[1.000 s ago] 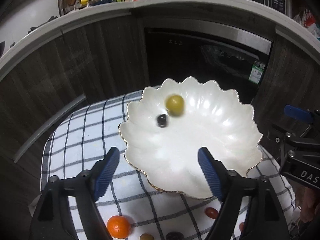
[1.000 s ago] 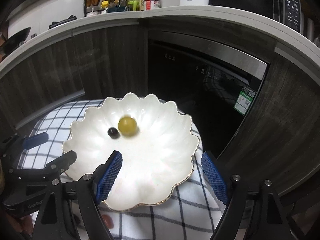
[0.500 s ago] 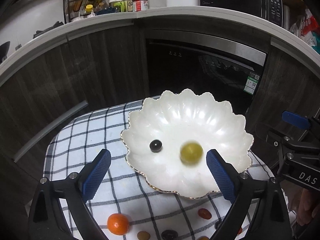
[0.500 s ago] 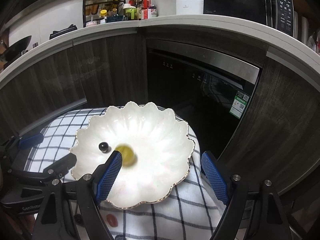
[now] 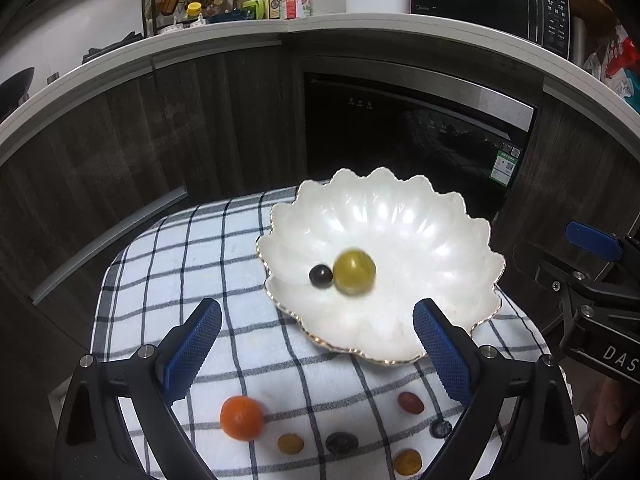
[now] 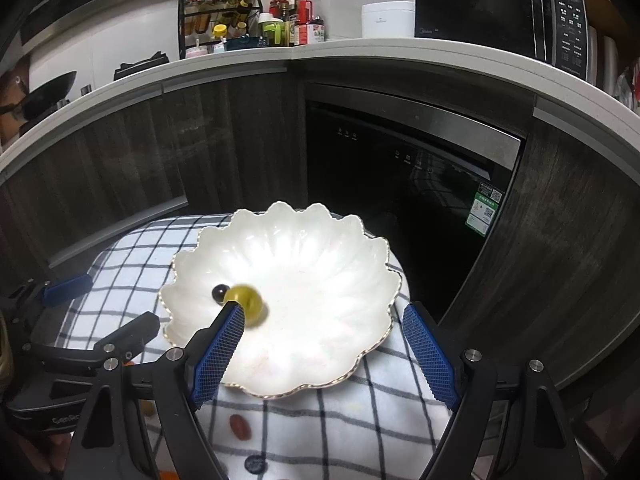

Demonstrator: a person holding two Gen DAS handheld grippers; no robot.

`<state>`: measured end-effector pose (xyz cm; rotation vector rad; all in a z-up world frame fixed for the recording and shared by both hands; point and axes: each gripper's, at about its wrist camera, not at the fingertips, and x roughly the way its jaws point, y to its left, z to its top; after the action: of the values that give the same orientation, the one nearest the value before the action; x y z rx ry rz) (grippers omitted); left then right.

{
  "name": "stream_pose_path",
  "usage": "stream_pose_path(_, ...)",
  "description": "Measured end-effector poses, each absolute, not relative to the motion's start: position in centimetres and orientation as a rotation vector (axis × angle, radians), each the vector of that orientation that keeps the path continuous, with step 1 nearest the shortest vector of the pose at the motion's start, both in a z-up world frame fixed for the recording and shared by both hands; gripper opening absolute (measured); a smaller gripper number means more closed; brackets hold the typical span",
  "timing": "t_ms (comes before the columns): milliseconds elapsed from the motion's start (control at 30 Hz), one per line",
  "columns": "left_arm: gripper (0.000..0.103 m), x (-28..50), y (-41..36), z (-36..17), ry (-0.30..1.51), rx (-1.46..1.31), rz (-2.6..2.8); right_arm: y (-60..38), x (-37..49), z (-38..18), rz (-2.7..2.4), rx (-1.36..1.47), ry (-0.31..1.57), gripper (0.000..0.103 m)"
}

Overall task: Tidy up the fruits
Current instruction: 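Withdraw both open tools from the bowl back over the cloth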

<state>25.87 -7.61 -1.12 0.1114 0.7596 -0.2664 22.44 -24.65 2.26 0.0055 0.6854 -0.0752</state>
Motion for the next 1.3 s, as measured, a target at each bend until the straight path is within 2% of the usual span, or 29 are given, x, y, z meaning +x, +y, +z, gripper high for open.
stream_pose_path(1300, 0.098, 17.6, -5.7, -3.9, 0.788, 0.043, -0.165, -23.2, 16.7, -0.9, 0.022, -0.039, 0.718, 0.083)
